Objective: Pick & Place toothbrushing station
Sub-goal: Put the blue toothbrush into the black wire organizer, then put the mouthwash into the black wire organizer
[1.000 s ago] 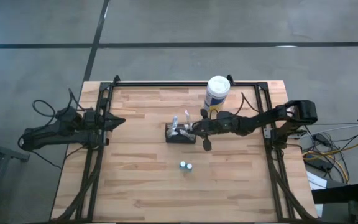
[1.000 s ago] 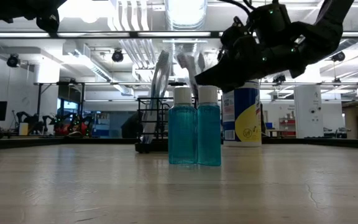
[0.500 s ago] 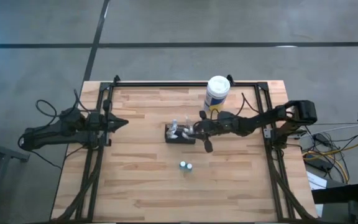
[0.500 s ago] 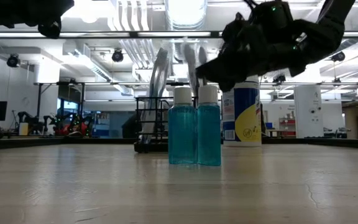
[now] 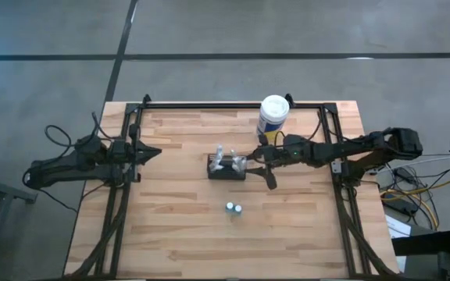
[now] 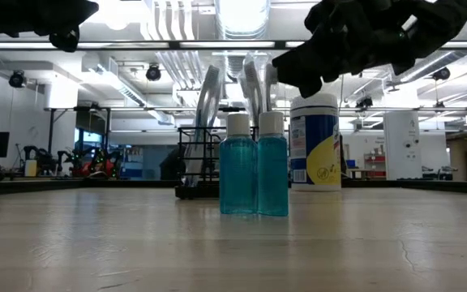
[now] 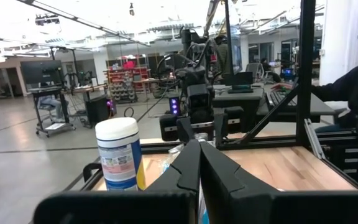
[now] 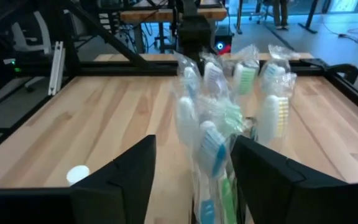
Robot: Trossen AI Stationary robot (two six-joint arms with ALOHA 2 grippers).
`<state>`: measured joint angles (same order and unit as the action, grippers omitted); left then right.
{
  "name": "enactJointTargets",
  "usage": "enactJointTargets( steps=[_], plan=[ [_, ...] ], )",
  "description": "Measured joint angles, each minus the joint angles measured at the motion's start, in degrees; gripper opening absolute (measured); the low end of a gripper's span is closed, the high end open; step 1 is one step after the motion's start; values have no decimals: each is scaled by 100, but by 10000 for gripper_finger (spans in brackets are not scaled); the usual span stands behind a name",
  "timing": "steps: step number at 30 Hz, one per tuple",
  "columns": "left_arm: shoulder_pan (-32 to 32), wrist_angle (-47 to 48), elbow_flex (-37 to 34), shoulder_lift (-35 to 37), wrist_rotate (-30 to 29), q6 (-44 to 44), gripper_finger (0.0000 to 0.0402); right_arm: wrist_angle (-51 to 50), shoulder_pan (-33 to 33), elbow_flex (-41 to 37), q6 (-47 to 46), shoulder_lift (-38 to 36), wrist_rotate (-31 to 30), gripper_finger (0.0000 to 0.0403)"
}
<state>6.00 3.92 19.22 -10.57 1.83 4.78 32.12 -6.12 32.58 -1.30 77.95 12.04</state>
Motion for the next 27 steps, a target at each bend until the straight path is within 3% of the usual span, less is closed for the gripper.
enactJointTargets(
  steps=[7, 14, 27],
  plan=[
    [0, 0, 0, -13, -47, 2, 10, -90, -3, -2, -2, -354, -152, 214],
    [0, 7, 0, -44, -46, 23, 10, -626, -3, -2, 276, -1304, -171, 201],
    [0, 219, -4, -187, -45, 51, 4, -1935, -1, -287, 793, -3493, -169, 15]
  ],
)
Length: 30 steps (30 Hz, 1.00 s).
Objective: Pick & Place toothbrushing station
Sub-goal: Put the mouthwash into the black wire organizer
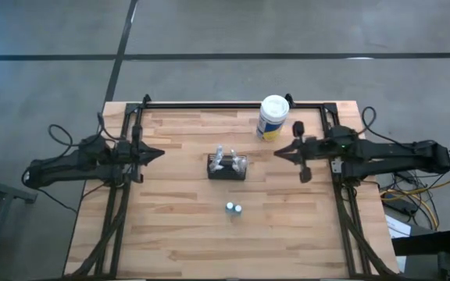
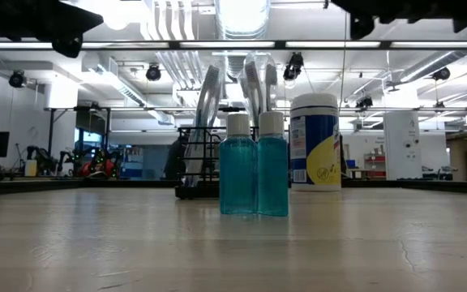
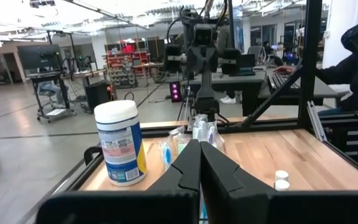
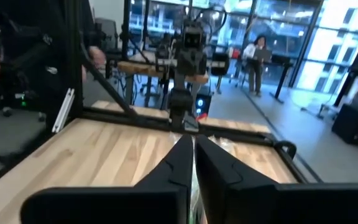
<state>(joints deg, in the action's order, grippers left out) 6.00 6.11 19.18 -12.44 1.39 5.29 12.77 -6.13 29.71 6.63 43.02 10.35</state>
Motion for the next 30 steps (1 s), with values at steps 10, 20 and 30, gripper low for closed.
enactJointTargets(
  steps=[10, 20, 30],
  plan=[
    [0, -1, -2, -49, 0, -5, 2, -19, -11, -934, -299, -1420, 2, 8],
    [-4, 4, -87, -220, 17, 3, 1, 280, -13, -2105, -566, -2607, 5, 8],
    [-4, -262, -94, -530, 9, 17, 1, 275, -15, -2682, -772, -3472, -125, 8]
  ],
)
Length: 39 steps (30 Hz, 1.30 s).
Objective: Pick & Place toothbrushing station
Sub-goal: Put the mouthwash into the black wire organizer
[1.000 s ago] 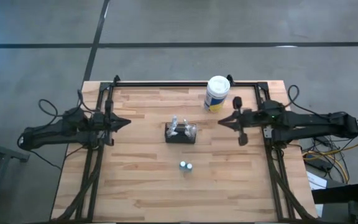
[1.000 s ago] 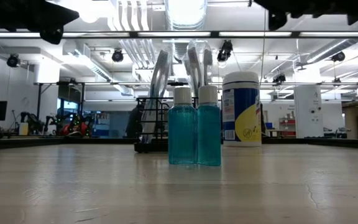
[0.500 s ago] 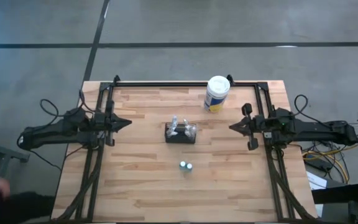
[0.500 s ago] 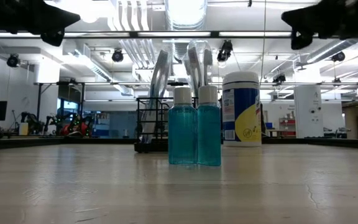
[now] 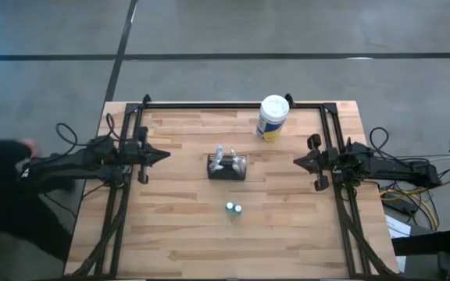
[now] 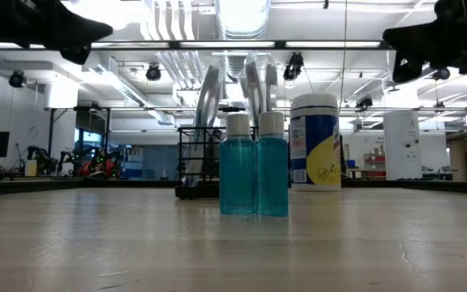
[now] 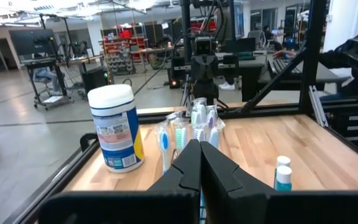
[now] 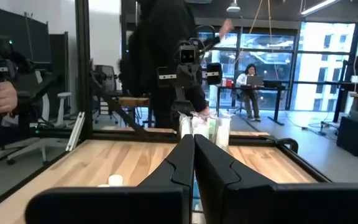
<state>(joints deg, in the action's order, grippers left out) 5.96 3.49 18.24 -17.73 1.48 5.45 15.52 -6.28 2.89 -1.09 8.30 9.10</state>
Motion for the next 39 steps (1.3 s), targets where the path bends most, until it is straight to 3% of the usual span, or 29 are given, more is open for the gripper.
enactJointTargets(
  steps=[13, 17, 30, 39],
  plan=[
    [0, -63, -119, -224, 243, 69, 4, -293, -1, -168, -49, -241, -26, 8],
    [0, -602, -364, -224, 365, -62, 3, -337, -1, -239, -111, -234, -34, 8],
    [-13, -815, -422, -446, 385, -367, 6, -305, -1, -237, -176, -230, -37, 8],
    [-537, -937, 181, -1479, 251, -267, 2, -286, -1, -237, -196, -230, -33, 8]
  ],
)
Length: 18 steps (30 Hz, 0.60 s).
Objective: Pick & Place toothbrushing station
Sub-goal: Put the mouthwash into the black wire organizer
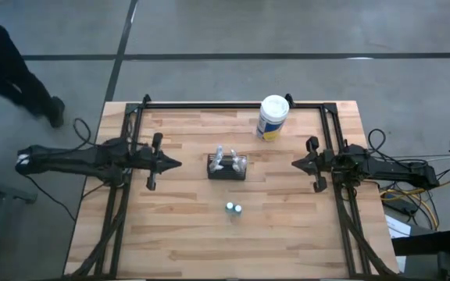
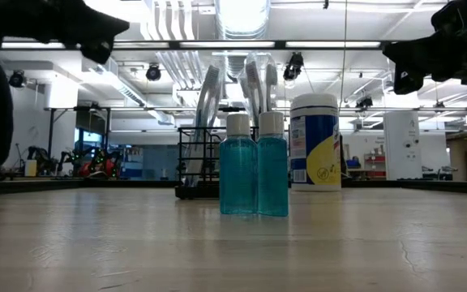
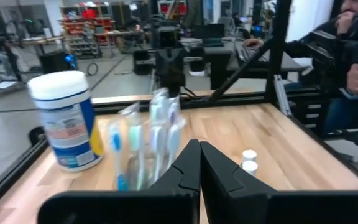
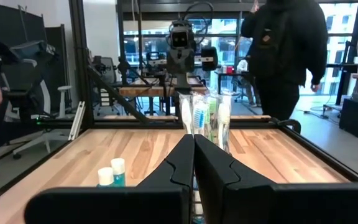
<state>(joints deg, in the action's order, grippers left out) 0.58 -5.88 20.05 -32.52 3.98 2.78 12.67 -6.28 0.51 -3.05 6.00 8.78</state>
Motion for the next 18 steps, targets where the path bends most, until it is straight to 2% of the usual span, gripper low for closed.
enactJointTargets(
  steps=[6, 18],
  plan=[
    [-448, -205, 612, -1050, -214, -643, 19, 7, 0, 0, -34, 0, 2, 8],
    [-1402, -211, 1906, -3101, -408, -1027, 133, 2, -4, 0, -151, 2, 5, 8]
  ],
)
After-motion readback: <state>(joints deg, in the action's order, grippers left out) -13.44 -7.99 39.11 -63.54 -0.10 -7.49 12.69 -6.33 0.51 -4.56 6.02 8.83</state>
